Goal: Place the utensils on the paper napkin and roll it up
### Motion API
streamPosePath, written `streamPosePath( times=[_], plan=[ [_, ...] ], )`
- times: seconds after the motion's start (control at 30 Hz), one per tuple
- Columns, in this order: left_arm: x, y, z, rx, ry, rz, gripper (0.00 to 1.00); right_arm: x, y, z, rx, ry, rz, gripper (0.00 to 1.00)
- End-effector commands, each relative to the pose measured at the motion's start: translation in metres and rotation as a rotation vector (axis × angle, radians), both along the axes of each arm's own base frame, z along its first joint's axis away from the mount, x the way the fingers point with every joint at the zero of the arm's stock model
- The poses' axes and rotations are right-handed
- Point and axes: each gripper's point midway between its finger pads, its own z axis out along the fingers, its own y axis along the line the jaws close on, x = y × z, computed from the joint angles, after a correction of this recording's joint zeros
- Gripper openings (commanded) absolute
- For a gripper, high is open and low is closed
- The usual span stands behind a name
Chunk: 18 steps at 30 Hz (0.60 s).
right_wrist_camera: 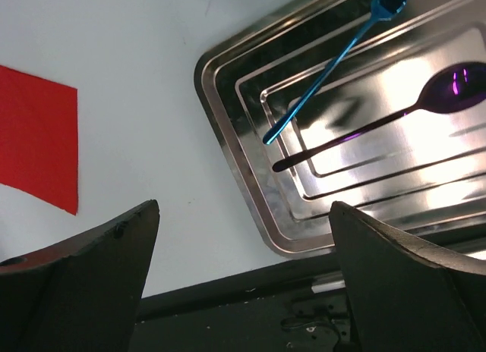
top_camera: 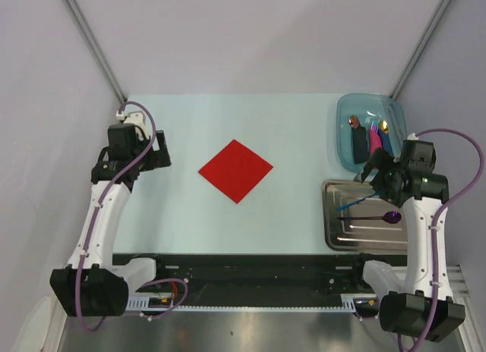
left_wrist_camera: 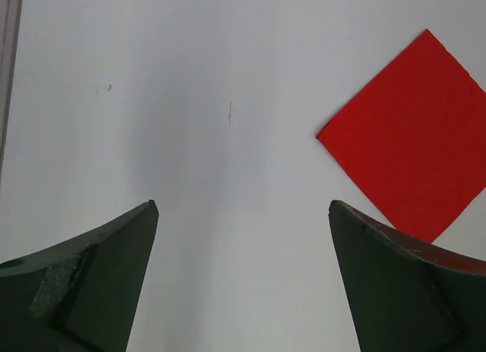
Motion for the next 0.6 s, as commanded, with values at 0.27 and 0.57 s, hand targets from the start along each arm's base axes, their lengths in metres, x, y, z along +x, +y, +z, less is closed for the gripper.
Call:
streamPosePath(
  times=[0.27,0.57],
  plan=[
    [0.018,0.005,0.001,-0.028,-0.018,0.08,1.0,-0.053,-0.019,-0.045,0.138,0.265,-0.351,1.0],
    [0.029,0.0,-0.021,-0.072,0.057,0.097,1.0,-0.077,-0.043,-0.083,0.158,0.465,-0.534,1.0]
  ],
)
